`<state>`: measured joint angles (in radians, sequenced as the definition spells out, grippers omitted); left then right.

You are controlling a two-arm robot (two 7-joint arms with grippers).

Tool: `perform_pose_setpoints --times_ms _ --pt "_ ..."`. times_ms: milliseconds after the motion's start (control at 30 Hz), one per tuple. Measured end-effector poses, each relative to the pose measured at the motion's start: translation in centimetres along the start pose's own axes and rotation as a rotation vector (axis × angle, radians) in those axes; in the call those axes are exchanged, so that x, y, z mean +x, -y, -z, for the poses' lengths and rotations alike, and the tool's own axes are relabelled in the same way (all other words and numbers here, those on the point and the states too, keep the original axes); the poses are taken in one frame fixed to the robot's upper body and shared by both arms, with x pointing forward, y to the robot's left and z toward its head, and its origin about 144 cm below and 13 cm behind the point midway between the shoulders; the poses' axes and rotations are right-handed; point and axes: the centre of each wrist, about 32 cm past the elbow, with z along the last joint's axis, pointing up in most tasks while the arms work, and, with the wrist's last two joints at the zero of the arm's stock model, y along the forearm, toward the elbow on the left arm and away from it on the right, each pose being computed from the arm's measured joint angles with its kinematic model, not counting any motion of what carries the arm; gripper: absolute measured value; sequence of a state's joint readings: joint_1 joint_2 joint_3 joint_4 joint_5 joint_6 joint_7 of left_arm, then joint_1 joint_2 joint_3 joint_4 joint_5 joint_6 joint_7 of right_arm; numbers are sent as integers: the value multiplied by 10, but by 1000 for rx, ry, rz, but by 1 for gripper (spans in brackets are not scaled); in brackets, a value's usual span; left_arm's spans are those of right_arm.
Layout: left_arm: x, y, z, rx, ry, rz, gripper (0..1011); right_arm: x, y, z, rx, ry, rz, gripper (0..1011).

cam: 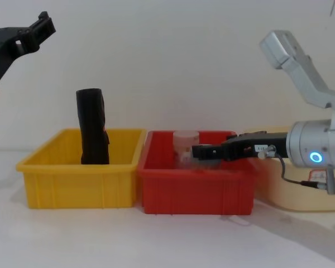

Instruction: Pick up the garbage bag with the one hand and transfer it to the other hand.

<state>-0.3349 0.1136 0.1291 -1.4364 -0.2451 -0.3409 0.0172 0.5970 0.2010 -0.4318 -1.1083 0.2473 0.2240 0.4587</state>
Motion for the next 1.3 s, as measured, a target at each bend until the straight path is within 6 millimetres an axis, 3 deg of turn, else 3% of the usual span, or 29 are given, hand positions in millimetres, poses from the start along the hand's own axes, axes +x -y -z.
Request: perform_pose_setpoints --times_ms 367,600,800,1300 --pt "0 0 0 0 0 -2 1001 0 -9 -2 -26 6 -15 1004" --pt "0 0 0 0 0 -2 1001 0 -11 -3 -48 14 -15 867" --pt "0 0 0 0 0 -2 1001 -1 -13 -4 -68 20 -5 672" --pt "0 0 0 0 0 -2 1001 2 -7 -17 -18 14 25 660"
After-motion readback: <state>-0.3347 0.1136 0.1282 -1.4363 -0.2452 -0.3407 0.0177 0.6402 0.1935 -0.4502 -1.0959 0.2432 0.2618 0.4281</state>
